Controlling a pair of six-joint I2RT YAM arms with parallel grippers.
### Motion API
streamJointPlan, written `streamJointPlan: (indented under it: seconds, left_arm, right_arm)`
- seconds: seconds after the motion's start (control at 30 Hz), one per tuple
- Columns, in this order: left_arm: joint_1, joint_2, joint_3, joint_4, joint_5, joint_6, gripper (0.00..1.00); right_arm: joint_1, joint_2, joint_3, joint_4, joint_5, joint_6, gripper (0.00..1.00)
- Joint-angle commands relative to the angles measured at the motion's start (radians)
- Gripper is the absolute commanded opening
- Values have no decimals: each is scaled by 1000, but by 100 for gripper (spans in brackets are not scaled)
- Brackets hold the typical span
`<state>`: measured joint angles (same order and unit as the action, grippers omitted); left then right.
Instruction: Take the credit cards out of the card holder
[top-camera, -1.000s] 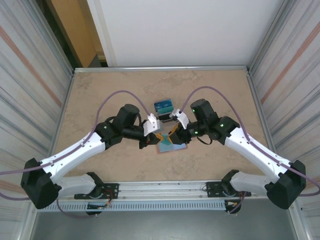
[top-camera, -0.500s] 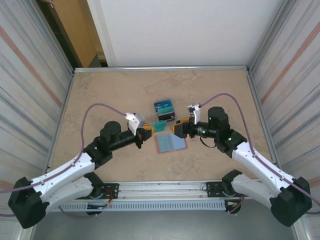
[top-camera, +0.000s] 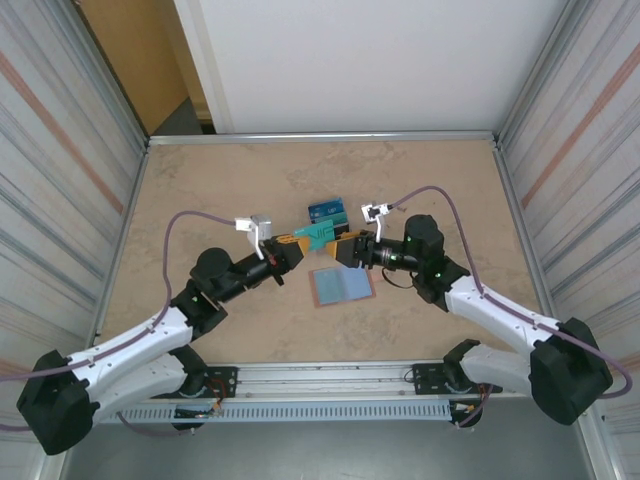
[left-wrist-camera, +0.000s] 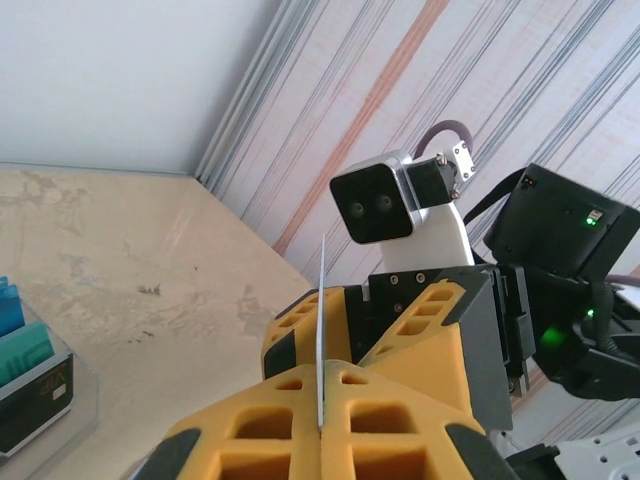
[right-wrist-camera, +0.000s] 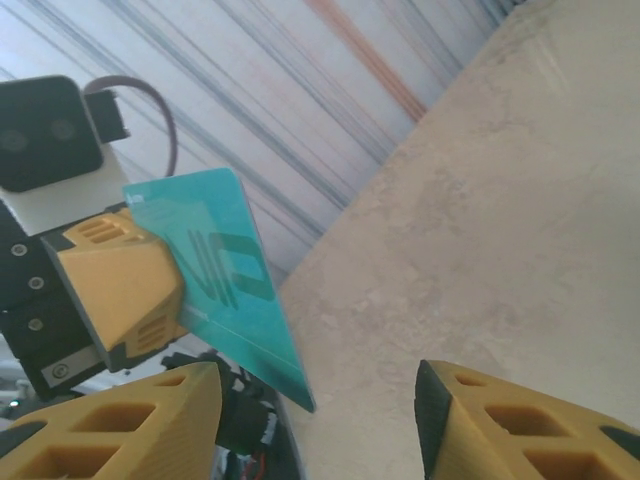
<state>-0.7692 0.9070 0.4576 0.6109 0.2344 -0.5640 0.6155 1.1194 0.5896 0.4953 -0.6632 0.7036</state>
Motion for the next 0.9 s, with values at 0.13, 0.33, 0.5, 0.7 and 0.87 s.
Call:
streamJointPlan:
  seconds: [0.13,0.33,0.5,0.7,0.87]
  left_arm:
    - [2,7,4,68,14,-43,0]
    - [3,10,7,47,22,-42,0]
    - [30,-16,58,-89,68,24,27]
    - [79,-84,231,-490,149,291,58]
    - [80,-32,425,-825,260,542,66]
  right_arm:
    - [12,17,65,105,-67,-3,31]
    - [7,-19,69,36,-57,-51,0]
    - [7,-74,87,-110,-47,-129,0]
    - [7,-160,122,-349,-28,-260,0]
    - [8,-196,144,-466,-64,-332,0]
